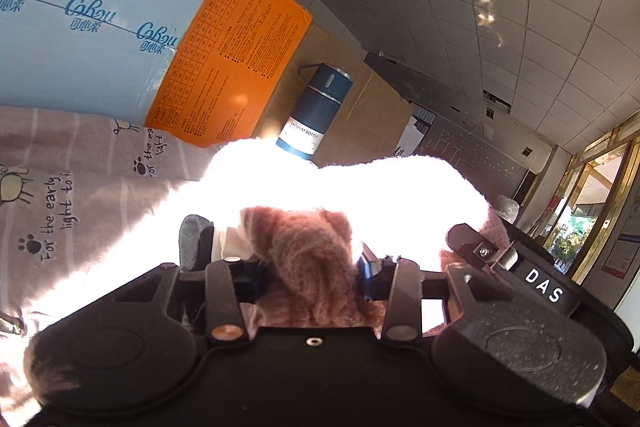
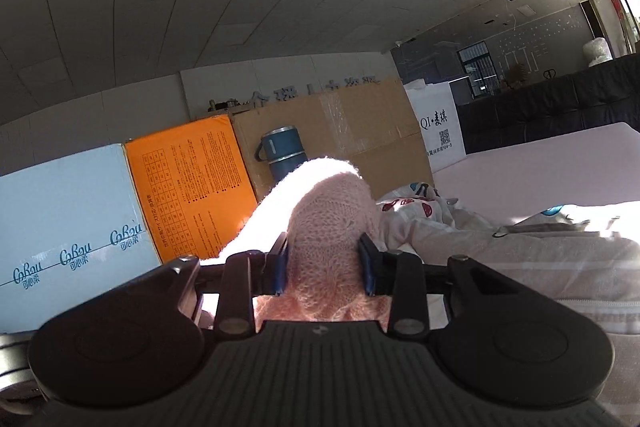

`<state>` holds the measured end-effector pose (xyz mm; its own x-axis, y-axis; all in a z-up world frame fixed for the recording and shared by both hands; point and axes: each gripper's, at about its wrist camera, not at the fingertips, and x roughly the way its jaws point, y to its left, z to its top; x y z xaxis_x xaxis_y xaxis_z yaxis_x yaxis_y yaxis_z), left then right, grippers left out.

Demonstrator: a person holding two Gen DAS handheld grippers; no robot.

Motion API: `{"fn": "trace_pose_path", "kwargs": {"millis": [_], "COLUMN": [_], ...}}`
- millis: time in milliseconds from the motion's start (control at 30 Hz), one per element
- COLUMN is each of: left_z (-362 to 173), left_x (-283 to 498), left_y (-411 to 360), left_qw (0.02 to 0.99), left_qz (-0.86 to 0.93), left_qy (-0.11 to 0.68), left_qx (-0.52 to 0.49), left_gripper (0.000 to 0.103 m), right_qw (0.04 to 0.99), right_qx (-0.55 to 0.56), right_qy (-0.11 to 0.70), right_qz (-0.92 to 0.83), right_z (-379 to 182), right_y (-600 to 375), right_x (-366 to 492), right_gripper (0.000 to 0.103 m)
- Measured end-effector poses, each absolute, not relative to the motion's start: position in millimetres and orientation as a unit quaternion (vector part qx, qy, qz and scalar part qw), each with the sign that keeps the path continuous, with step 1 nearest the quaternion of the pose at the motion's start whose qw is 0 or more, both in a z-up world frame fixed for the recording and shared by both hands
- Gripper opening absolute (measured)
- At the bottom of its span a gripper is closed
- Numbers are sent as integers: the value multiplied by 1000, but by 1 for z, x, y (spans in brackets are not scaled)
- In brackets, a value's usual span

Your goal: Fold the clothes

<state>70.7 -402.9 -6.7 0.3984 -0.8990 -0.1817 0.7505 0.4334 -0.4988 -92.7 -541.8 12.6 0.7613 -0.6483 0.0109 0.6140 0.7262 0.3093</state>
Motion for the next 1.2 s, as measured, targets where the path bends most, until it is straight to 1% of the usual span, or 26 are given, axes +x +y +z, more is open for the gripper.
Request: {"fn": "trace_pose_path", "kwargs": {"millis": [133, 300, 367, 467, 533, 667, 833, 1000, 1100, 1133, 1167, 1200], "left_z": [13, 35, 42, 44, 42, 37, 38, 28, 17, 12, 6, 1], "left_x": [49, 34, 30, 23, 20, 12, -6, -20, -16, -13, -9, -7], "left_y": [-366, -308, -281, -240, -209, -149, -86, -43, -31, -29, -27, -25], "left_qw": [824, 836, 844, 858, 865, 882, 902, 916, 917, 915, 912, 910], "left_qz": [-511, -506, -497, -480, -466, -434, -398, -363, -348, -342, -337, -334], "left_qy": [170, 135, 126, 119, 129, 143, 138, 147, 176, 196, 216, 231], "left_qx": [-174, -165, -158, -140, -134, -116, -92, -81, -83, -86, -88, -89], "left_gripper": [42, 42, 42, 42, 42, 42, 43, 45, 46, 51, 58, 62], "right_qw": [938, 952, 958, 970, 976, 984, 985, 979, 979, 979, 979, 979], "right_qx": [109, 127, 137, 133, 136, 159, 171, 188, 175, 168, 160, 152], "right_qy": [-108, -138, -135, -115, -96, -44, 3, 61, 89, 103, 119, 135], "right_qz": [-312, -243, -211, -167, -138, -74, -13, 43, 52, 44, 34, 24], "right_z": [21, 46, 53, 58, 57, 48, 37, 28, 22, 19, 15, 12], "right_y": [-518, -473, -453, -424, -405, -364, -311, -269, -257, -255, -253, -252], "right_x": [-104, -122, -127, -127, -126, -121, -121, -106, -102, -99, -96, -93], "right_gripper": [30, 30, 30, 30, 30, 30, 31, 32, 37, 38, 42, 47]}}
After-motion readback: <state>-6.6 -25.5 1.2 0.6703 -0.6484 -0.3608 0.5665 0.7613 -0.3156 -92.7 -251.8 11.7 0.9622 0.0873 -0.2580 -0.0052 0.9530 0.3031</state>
